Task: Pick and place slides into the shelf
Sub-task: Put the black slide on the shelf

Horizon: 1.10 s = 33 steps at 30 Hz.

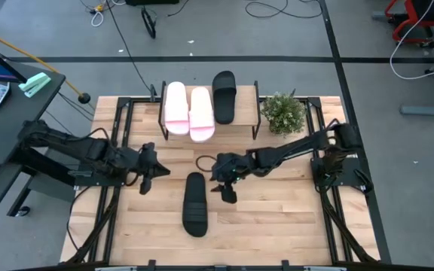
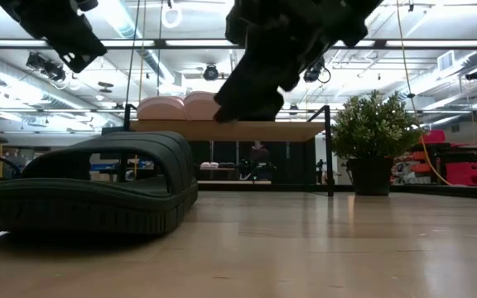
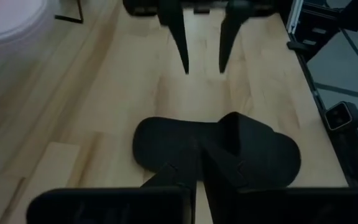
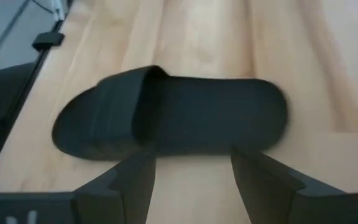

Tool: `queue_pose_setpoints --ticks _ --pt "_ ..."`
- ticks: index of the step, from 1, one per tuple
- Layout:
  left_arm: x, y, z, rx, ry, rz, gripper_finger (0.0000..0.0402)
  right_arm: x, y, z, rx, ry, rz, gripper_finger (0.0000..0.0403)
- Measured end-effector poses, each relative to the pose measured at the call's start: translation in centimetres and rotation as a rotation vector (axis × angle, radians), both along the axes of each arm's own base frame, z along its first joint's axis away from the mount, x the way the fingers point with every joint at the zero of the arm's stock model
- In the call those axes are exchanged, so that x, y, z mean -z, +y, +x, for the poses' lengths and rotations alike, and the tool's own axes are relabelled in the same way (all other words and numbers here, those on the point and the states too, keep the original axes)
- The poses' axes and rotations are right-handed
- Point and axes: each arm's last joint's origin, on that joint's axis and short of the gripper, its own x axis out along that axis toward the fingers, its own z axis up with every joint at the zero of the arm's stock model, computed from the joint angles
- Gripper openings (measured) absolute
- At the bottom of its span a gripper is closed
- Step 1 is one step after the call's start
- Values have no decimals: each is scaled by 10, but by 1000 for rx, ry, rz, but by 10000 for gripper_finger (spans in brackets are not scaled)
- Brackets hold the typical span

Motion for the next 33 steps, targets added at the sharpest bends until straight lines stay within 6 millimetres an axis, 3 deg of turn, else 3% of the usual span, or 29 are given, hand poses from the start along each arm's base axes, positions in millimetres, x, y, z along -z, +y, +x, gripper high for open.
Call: queue_pose_setpoints --ticks 4,8,14,21,28,33 --pt "0 -8 -3 11 -4 -5 23 13 4 7 -25 1 83 214" --pt "0 -15 -5 9 -13 -1 28 12 7 19 -48 -31 162 214" --pt "-1 -26 -10 -6 -32 1 34 10 23 44 -90 -44 177 214" --pt "-1 -37 -17 5 -54 18 24 22 44 71 -135 36 149 214" --pt "-1 -45 -23 14 -68 25 24 18 42 92 -142 73 117 214" --pt "-1 -50 -27 17 -81 26 31 22 37 92 -131 155 102 214"
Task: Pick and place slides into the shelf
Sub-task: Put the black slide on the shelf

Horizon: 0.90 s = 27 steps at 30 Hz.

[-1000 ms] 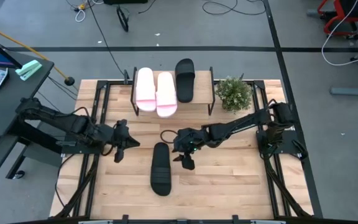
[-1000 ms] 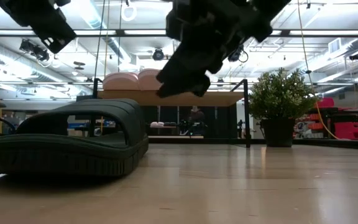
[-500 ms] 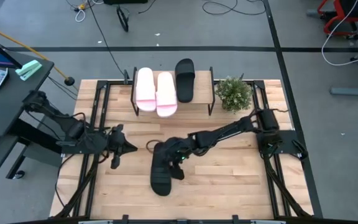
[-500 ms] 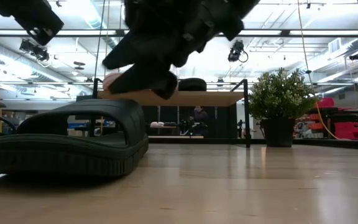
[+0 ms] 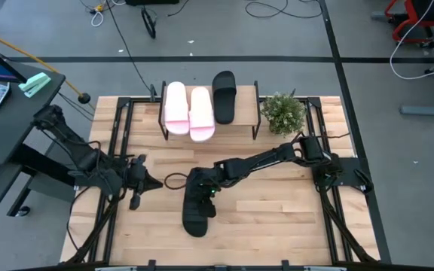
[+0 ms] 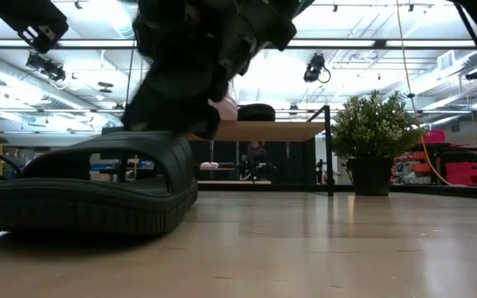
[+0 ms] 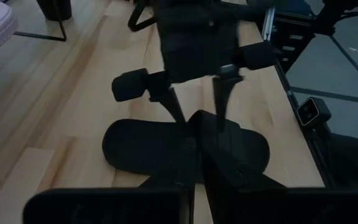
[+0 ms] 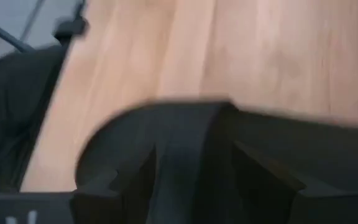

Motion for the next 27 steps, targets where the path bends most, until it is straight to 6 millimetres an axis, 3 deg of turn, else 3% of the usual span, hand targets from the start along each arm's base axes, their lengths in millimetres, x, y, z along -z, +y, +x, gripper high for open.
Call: queue_pose_setpoints --ticks 17,27 --pt "0 -4 -4 -7 -19 15 25 3 2 -2 49 76 89 214" --pt "-1 -4 -4 -7 -20 15 32 17 3 -9 52 123 142 203"
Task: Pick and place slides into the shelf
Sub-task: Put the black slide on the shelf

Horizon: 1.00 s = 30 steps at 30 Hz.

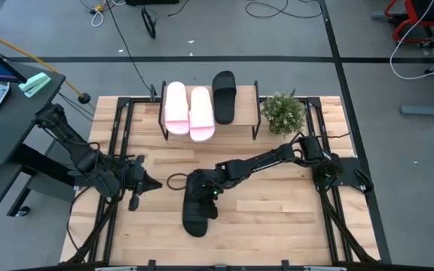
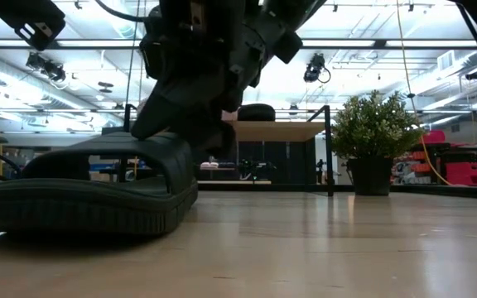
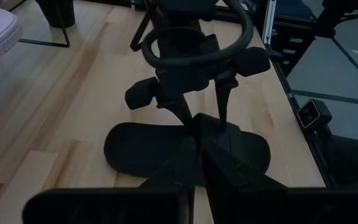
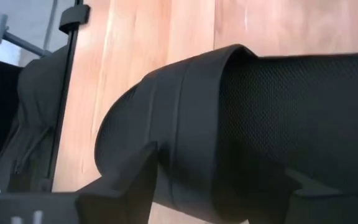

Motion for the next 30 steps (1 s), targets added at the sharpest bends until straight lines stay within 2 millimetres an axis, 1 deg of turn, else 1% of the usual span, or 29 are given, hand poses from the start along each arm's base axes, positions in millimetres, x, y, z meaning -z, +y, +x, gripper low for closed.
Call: queue_pose_setpoints --ticks 2,4,6,10,11,15,18,22,25,28,30 --pt "0 0 0 0 0 0 29 1 0 0 -3 -24 4 186" --pt "0 0 0 0 0 0 25 1 1 2 -14 -65 -3 158" --pt "0 0 0 0 0 0 23 1 3 2 -39 -98 -19 121" --pt "0 0 0 0 0 0 26 0 3 3 -89 -141 -50 25" --pt "0 0 0 0 0 1 28 0 4 3 -95 -146 -56 17" --pt "0 0 0 0 4 4 34 -1 5 3 -104 -150 -59 17" --pt "1 0 0 0 7 7 34 -6 6 1 -112 -148 -59 11" --pt "1 1 -1 -1 12 11 28 -22 5 -4 -115 -162 -67 11" --pt "1 1 -1 -1 13 12 23 -36 3 -9 -101 -173 -107 11" --pt "1 1 -1 -1 14 12 21 -53 1 -16 -71 -182 -161 10" --pt "2 1 -1 -1 16 13 23 -68 1 -23 -53 -198 -203 10"
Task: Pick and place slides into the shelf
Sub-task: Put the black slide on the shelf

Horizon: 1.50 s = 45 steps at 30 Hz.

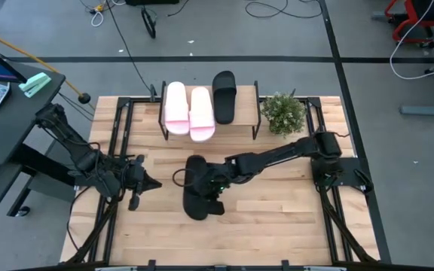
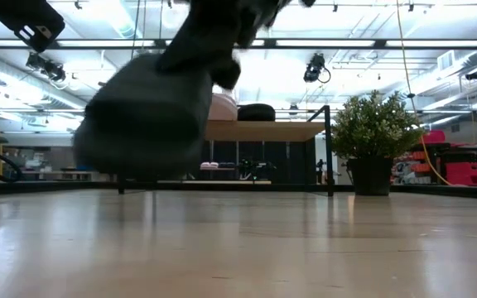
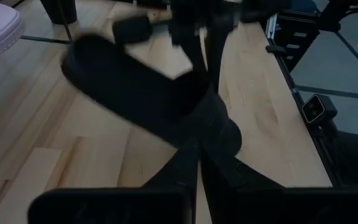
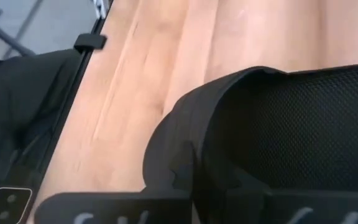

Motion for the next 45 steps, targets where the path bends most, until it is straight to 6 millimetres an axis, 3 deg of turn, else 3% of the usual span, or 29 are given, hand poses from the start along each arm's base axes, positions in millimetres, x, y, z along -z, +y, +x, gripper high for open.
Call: queue_pose_setpoints --ticks 13,18,27,34,39,45 --pt "0 1 0 -22 -7 14 24 -95 3 -44 175 -259 -306 10" --pt "0 1 0 -25 -8 16 19 -120 3 -46 198 -442 -365 10" --pt "0 2 0 -49 -14 34 29 -146 -1 -36 305 -732 -471 10" --pt "0 3 0 -66 -19 46 21 -151 -16 -33 358 -767 -504 10" --pt "1 3 0 -70 -15 54 17 -135 -30 -34 439 -706 -560 10" --pt "2 4 -1 -73 -5 67 27 -122 -35 -54 497 -714 -538 10"
